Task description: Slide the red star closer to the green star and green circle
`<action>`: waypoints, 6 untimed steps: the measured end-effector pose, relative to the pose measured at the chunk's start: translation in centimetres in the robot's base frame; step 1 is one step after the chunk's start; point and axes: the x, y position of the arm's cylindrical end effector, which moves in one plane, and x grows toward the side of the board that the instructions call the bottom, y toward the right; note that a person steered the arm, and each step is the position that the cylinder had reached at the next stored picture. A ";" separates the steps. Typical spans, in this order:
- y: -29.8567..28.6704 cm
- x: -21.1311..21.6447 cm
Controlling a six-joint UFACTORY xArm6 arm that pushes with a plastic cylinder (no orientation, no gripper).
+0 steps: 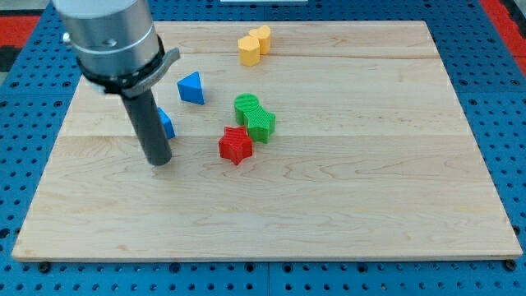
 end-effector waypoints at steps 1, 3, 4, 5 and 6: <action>1.7 3.2; 10.7 3.0; 10.7 1.2; 10.0 -1.4; 8.7 -2.8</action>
